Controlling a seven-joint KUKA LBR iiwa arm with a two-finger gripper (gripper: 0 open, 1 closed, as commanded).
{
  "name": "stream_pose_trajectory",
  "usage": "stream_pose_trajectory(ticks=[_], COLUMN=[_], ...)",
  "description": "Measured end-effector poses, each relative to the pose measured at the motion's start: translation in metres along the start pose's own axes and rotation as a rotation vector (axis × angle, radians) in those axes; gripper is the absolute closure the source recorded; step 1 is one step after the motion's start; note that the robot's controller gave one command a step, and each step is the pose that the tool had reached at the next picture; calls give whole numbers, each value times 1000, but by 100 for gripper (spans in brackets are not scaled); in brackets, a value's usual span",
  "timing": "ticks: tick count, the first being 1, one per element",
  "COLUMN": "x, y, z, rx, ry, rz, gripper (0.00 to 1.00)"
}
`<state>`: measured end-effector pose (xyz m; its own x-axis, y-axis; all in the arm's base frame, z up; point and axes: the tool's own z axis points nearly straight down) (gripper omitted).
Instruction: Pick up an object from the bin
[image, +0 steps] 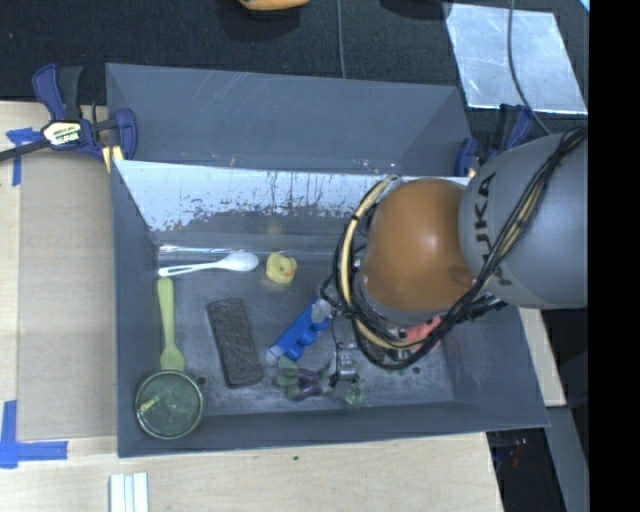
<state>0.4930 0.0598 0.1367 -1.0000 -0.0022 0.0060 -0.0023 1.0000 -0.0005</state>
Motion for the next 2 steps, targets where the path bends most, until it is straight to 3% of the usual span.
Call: stream_pose_trajectory(ticks=[1, 2], x=[-2, -24], y=[0, 32], z=[-5, 23], rx=[-1, 0], ry=[-8, -13], rz=[2, -118], gripper=[0, 0])
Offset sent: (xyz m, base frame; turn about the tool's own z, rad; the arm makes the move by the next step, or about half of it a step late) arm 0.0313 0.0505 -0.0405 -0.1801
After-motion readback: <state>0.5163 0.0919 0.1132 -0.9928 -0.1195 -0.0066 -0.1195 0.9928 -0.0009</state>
